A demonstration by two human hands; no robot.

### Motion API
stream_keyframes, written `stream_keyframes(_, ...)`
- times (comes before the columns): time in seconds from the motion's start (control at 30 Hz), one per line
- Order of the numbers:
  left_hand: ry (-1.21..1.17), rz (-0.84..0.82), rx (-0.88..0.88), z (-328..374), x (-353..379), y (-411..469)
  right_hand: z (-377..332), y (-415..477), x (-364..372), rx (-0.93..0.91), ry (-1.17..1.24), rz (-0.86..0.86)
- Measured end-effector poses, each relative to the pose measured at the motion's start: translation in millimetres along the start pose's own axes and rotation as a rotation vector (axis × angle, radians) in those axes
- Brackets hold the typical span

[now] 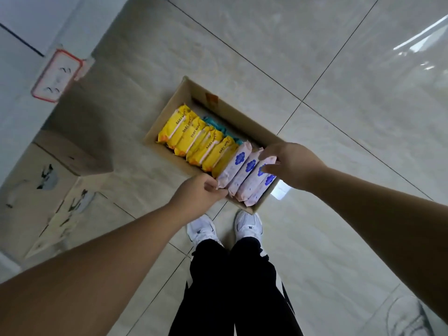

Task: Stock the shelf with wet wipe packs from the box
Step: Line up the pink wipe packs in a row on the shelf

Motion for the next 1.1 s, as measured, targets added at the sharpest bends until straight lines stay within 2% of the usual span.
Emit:
stream_keyframes(0.17, 0.070, 0.064, 0.048, -7.0, 19.9, 51.3, 20.3, 46.4, 23.0, -0.087, -0.221, -0.041)
stream_keyframes(0.33, 0.311, 0.095, 0.098, -17.2, 37.9, 72.5, 25.2, 72.3, 38.8, -0.147, -0.361, -0.140)
stream_keyframes(0.53, 0.518, 0.243, 0.164, -28.4, 46.0, 80.1, 26.1, 89.2, 52.3, -0.166, -0.472, -0.174)
stream_keyframes(0.77, 0.453, 0.352, 0.184, -36.8, 34.1, 94.6, 25.6, 106.3, 57.7, -0.229, -0.509, -0.070)
stream_keyframes(0.97, 0.050, 0.355, 0.236, -26.2, 10.3, 94.6, 13.9, 103.9, 62.1, -0.272, -0.318, -0.065)
stream_keyframes(1.1, -0.087, 0.344, 0.304, -0.2, -16.8, 85.2, -5.1, 83.8, 43.0, -0.235, -0.119, -0.052)
Point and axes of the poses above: each hand's wrist, its own y-axis towards the middle knuckle, its own x-axis out of the palm, z = x × y, the point moved 4 cm from there along y, towards the middle knuckle, and after that the axes turned 3 degrees about -x, right-handed, at the moved point
